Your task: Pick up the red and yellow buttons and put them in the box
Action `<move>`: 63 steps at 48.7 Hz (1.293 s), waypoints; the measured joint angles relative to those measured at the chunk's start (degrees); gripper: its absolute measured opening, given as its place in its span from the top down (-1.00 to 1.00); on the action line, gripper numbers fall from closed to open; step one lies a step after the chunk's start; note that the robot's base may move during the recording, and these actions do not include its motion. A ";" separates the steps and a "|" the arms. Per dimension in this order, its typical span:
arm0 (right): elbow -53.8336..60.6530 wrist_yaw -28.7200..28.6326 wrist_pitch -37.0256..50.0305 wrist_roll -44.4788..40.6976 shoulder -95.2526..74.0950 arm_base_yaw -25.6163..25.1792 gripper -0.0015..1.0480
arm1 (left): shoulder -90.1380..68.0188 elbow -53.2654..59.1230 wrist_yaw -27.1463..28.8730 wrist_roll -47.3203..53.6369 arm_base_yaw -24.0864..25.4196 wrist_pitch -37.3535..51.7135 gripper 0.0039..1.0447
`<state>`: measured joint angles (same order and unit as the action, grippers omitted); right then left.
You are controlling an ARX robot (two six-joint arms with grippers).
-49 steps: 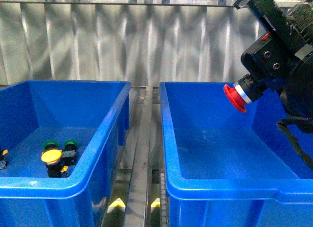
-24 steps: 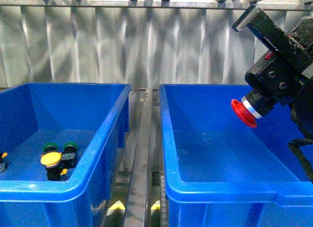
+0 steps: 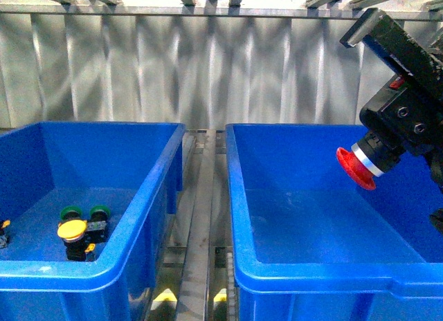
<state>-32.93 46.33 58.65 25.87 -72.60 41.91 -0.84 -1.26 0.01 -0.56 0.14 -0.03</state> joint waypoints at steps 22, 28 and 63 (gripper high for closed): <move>5.29 -1.42 -7.96 7.56 9.81 -5.95 0.40 | 0.00 0.00 0.04 0.11 -0.04 0.00 -0.86; 6.38 -2.49 -9.46 8.57 12.04 -7.72 0.40 | 0.00 0.00 0.02 0.11 -0.04 0.00 -0.86; -1.36 -18.01 -18.86 -5.16 6.54 -25.83 0.41 | 0.00 0.02 -0.20 0.15 -0.04 0.02 -0.86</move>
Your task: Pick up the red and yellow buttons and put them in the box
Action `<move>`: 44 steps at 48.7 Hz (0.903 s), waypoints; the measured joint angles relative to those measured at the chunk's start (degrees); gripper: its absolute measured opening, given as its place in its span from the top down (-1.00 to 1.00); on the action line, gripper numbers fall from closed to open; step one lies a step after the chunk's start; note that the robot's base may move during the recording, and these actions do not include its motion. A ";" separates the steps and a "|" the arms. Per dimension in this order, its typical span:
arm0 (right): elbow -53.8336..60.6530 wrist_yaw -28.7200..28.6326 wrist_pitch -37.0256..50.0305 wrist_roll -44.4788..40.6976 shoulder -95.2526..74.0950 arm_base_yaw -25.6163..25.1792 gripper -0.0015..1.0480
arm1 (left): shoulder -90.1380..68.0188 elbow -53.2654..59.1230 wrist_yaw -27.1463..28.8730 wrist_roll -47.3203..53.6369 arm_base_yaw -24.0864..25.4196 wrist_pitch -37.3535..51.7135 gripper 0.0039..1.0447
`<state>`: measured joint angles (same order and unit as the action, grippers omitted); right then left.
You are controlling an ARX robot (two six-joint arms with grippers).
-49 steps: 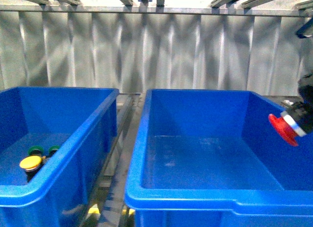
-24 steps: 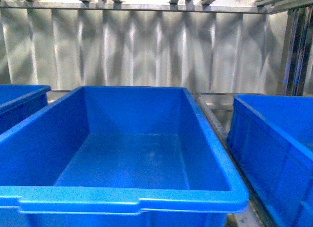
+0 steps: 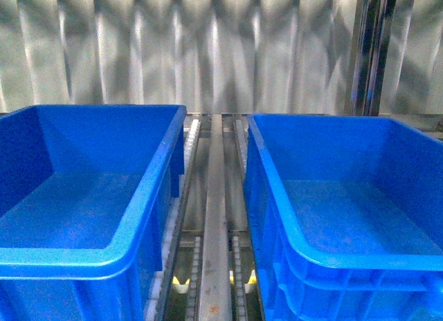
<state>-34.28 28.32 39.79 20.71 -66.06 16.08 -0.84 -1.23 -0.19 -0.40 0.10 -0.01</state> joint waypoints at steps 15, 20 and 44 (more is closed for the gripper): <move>-18.88 -9.84 -12.04 -12.94 -16.52 -3.32 0.41 | 0.00 0.00 0.20 0.00 0.00 0.00 -0.86; -24.00 -11.98 -15.37 -16.11 -23.32 -4.35 0.41 | 0.00 0.00 0.20 0.00 0.00 0.00 -0.86; -48.04 -15.82 -33.03 -18.88 -52.26 -8.04 0.10 | 0.00 0.00 0.20 0.00 0.00 0.00 -0.86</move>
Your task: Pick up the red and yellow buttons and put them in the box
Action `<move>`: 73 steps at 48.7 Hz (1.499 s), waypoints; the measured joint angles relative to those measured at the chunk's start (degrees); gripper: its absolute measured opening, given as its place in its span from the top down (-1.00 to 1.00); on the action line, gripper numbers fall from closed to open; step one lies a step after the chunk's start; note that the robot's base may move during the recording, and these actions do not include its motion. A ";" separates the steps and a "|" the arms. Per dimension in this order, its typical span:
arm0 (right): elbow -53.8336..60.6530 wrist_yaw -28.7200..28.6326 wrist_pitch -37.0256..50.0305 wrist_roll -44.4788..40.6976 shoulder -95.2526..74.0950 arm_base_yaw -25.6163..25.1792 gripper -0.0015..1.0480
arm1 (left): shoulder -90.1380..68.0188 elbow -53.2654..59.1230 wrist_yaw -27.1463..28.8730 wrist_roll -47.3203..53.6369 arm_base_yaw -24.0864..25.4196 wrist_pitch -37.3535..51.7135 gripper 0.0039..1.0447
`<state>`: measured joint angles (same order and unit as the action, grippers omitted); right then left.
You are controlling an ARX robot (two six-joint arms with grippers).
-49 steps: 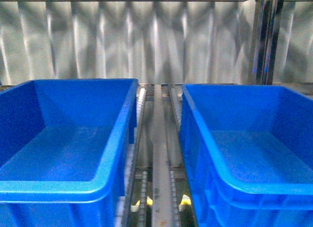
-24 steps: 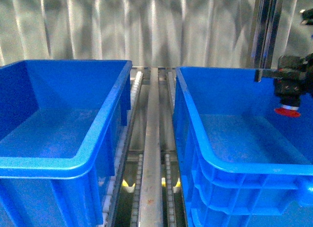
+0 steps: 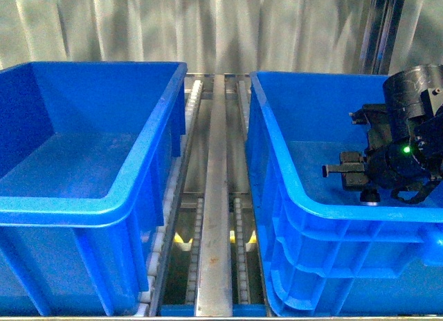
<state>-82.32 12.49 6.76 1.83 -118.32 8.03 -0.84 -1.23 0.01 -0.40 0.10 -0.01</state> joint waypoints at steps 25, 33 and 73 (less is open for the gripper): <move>6.75 -0.59 4.94 0.33 13.97 -0.55 -0.95 | 0.00 0.00 0.00 0.00 0.00 0.00 -0.86; 16.98 -1.77 10.03 0.79 25.16 -0.39 -0.95 | 0.00 0.00 0.00 0.00 0.00 0.00 -0.86; 72.11 -11.87 9.86 -1.64 90.99 -6.01 0.88 | 0.00 0.00 -0.02 0.00 0.00 0.00 -0.86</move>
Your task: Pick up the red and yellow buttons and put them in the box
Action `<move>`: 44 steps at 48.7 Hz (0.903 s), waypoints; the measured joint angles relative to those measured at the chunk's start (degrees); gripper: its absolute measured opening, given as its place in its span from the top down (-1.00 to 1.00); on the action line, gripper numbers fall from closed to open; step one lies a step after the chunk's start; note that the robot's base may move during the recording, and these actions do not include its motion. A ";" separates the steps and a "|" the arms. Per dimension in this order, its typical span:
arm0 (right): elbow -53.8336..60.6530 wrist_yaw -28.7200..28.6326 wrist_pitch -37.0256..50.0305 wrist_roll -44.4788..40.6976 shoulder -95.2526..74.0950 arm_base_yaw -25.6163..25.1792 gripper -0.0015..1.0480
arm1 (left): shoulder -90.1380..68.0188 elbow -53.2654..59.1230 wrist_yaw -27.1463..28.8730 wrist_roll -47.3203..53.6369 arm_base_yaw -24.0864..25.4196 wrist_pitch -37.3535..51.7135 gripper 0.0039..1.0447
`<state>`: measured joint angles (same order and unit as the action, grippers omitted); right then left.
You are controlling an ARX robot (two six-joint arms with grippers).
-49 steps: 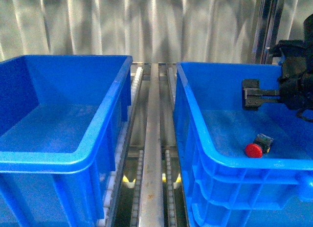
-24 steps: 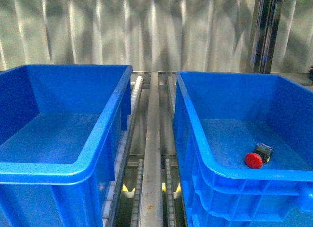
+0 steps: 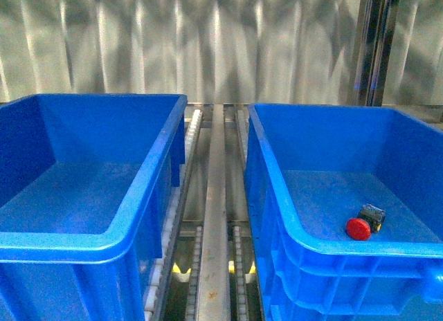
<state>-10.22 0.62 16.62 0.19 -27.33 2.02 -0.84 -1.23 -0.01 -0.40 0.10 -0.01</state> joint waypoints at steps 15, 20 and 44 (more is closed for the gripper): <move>4.61 -0.48 -1.09 0.02 5.95 -1.90 0.87 | 0.00 0.00 0.02 0.00 0.00 0.00 -0.86; 5.53 -0.48 -1.77 0.02 7.39 -1.92 0.87 | 0.00 0.00 0.02 0.00 0.00 0.00 -0.86; 8.96 -0.52 -5.86 0.02 16.66 -1.92 0.87 | 0.00 0.00 0.02 0.00 0.00 0.00 -0.86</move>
<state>-1.26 0.10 10.76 0.21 -10.68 0.10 -0.84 -1.23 0.01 -0.40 0.10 -0.01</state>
